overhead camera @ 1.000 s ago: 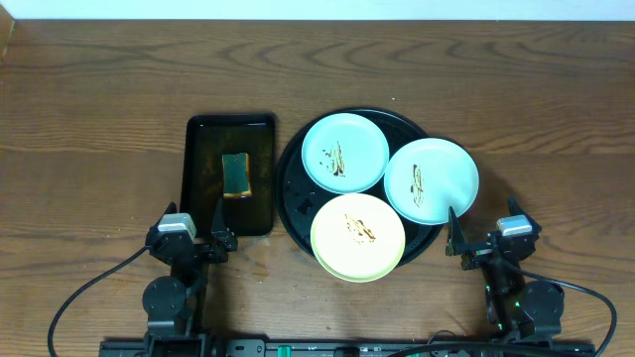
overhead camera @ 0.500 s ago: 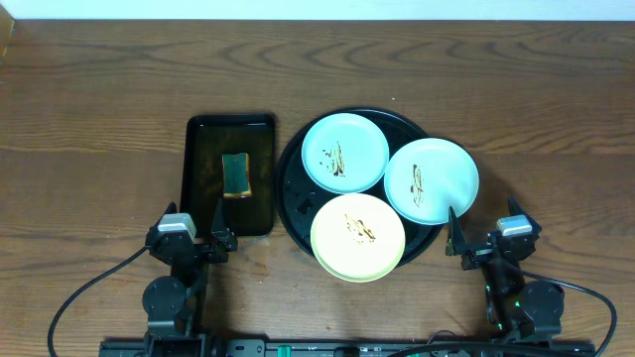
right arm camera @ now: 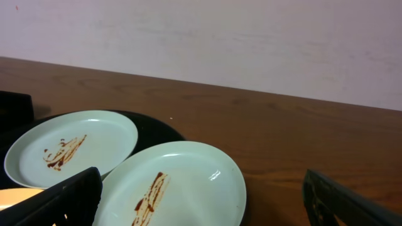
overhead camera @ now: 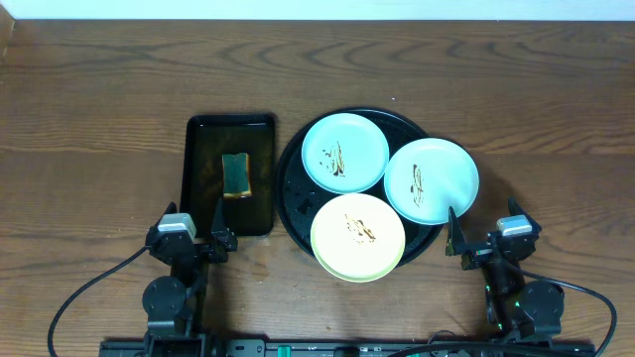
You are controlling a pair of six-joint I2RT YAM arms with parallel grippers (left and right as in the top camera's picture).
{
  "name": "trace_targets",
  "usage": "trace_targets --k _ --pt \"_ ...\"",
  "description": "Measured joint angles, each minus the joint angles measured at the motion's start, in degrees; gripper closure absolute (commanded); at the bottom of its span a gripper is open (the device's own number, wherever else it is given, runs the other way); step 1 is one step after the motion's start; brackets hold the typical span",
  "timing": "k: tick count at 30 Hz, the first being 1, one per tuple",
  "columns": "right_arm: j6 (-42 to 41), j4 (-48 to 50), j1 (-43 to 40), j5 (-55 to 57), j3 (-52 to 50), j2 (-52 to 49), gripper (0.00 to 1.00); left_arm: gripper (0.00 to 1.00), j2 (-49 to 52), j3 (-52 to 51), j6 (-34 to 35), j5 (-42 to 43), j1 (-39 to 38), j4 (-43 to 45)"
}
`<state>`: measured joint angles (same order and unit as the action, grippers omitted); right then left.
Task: Clean dirty plates on tray and stack at the side
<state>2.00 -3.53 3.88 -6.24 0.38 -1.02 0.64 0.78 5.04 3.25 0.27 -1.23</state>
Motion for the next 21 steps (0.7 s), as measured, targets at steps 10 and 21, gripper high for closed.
trace_targets --k 10,21 --pt "0.0 0.2 0.0 0.0 0.0 0.0 0.01 0.13 0.0 0.0 0.0 0.0 0.0 0.0" --pt "-4.9 -0.9 0.0 2.2 0.1 0.0 0.01 0.13 2.0 0.9 1.1 0.0 0.0 -1.8"
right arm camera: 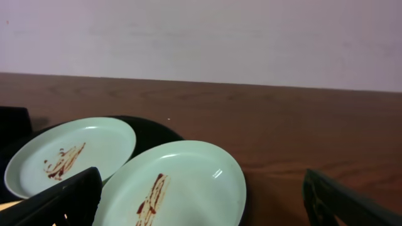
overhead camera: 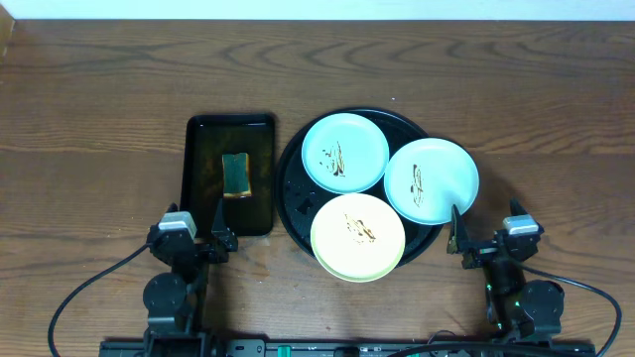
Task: Clean dirty plates on tray and stack at the side
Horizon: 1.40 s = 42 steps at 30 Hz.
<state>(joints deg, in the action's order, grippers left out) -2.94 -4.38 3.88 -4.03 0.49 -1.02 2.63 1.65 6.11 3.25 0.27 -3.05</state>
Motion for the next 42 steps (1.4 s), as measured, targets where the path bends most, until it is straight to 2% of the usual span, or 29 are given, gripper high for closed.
trace_targets --k 7,12,19,23,29,36,42 --pt "-4.0 -9.2 0.0 1.7 4.3 -1.4 0.01 0.13 7.5 5.6 1.3 0.0 0.0 -11.7" --pt "-6.8 -14.9 0.0 2.4 11.2 -8.9 0.01 0.13 17.9 16.6 1.4 0.0 0.0 -19.3" --pt "-7.8 -22.2 0.0 2.6 26.1 -28.9 0.01 0.13 34.8 32.8 1.6 0.0 0.0 -28.0" --pt "-8.2 -31.7 0.0 2.5 37.3 -41.6 0.01 0.13 43.8 41.9 1.6 0.3 0.0 -36.2" --pt "-7.5 -40.6 0.0 2.5 51.0 -56.4 0.01 0.13 51.5 50.3 1.6 4.3 0.0 -45.6" --pt "-7.0 -41.1 0.0 1.3 54.1 -61.6 0.01 0.13 54.0 50.5 1.6 5.8 0.0 -46.4" --pt "-6.2 -41.2 0.0 3.8 54.1 -61.6 0.01 0.16 54.3 50.7 1.8 6.1 0.0 -37.6"
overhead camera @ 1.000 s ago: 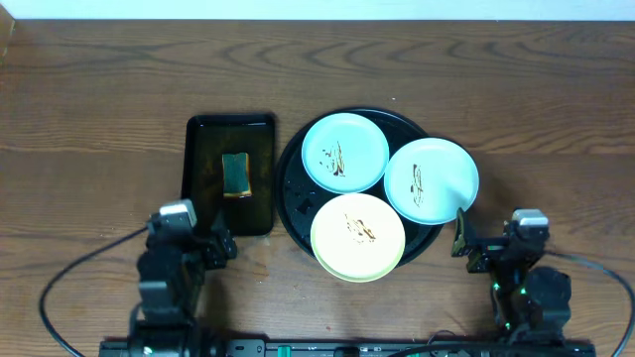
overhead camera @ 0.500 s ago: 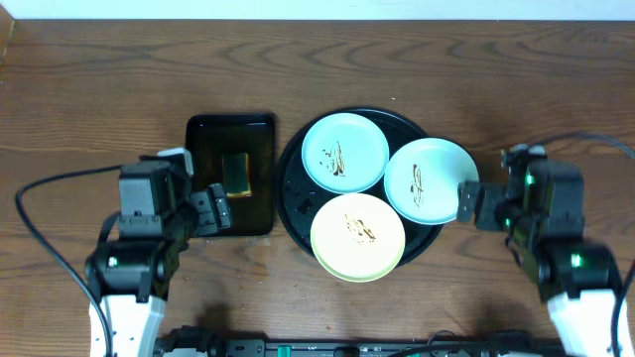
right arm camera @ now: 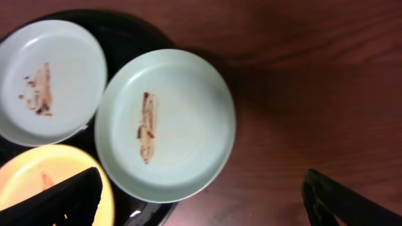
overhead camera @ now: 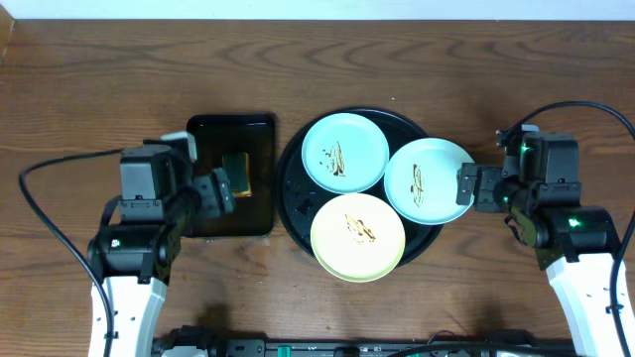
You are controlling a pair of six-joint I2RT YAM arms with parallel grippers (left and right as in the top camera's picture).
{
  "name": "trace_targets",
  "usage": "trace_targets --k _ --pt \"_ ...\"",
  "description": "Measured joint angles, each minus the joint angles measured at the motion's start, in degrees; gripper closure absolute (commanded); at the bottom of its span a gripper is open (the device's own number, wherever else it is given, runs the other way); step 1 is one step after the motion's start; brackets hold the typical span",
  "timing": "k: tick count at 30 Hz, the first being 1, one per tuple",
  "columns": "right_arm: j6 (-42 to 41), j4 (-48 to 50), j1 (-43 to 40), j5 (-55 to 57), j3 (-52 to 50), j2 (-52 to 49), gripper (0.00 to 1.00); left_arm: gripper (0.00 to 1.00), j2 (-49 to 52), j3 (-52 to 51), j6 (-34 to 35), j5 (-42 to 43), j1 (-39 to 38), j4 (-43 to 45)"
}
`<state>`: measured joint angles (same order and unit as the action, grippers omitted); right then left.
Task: Clean dirty plates on tray and stack at the side
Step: 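Move the left gripper over the sponge on the black rectangular tray, then grasp the green-orange sponge with the left gripper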
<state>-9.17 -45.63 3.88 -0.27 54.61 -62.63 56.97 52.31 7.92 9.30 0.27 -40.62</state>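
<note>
Three sauce-smeared plates lie on the round black tray [overhead camera: 293,188]: a light blue plate [overhead camera: 344,152] at the back, a pale green plate [overhead camera: 430,180] at the right and a yellow plate [overhead camera: 357,236] in front. My right gripper [overhead camera: 468,188] hovers at the pale green plate's right rim. The right wrist view looks down on the pale green plate [right arm camera: 164,125], and the right gripper [right arm camera: 204,204] is open and holds nothing. My left gripper [overhead camera: 223,190] hangs over the rectangular tray beside the green-and-yellow sponge [overhead camera: 236,175]. It looks open.
The sponge lies in a black rectangular tray [overhead camera: 203,223], left of the round tray. In the right wrist view the light blue plate [right arm camera: 50,81] and the yellow plate [right arm camera: 44,182] are at the left. Bare wooden table [overhead camera: 556,89] surrounds both trays.
Both arms have risen from the table's front edge. The left gripper is now over the rectangular tray by the sponge, and the right is beside the pale green plate. Plates and sponge are unmoved.
Both arms first sat folded low at the front edge, with the right wrist camera looking level across the plates. The right arm then stood slightly further right. Now both arms are raised and extended, the right camera looking straight down.
</note>
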Motion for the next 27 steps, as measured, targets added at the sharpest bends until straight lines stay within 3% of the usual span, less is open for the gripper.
trace_targets --k 8,13,27 --pt "0.2 0.2 0.0 1.6 0.0 0.0 0.01 0.22 12.4 6.9 -0.3 -1.5 0.0 3.0" --pt "0.2 0.0 0.0 1.8 0.0 0.0 0.01 0.34 21.3 7.9 -0.4 -3.5 -0.4 5.6" --pt "0.2 0.0 0.0 1.8 0.0 0.0 0.01 0.36 37.4 7.9 -0.3 -7.1 -4.7 7.8"
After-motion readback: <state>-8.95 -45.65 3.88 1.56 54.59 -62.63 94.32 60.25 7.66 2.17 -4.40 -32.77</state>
